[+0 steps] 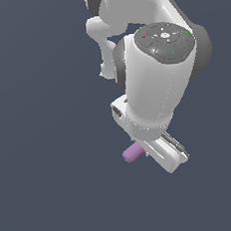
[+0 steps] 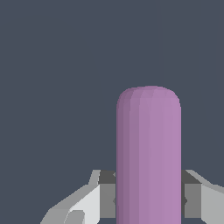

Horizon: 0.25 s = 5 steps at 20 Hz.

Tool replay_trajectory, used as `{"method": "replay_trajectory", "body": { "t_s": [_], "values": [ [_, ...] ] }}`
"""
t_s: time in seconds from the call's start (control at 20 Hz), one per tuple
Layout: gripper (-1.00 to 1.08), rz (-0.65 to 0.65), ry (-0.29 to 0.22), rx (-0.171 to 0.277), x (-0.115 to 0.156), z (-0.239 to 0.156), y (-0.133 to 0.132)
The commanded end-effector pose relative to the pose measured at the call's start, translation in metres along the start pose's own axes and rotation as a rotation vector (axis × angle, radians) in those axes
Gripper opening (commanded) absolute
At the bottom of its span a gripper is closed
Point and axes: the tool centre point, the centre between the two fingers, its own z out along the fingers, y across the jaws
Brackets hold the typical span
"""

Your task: Pick up the object and move it to a goal position.

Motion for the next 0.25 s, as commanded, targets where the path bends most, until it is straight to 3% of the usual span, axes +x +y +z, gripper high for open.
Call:
{"method": "replay_trajectory", "body": {
  "t_s": [0.0,0.2],
  "values": [
    [-1.0,0.0,0.0,0.0,-0.0003,-0.0026,-0.0021],
    [-1.0,0.0,0.0,0.0,-0.0005,-0.0039,-0.0032]
  ]
}}
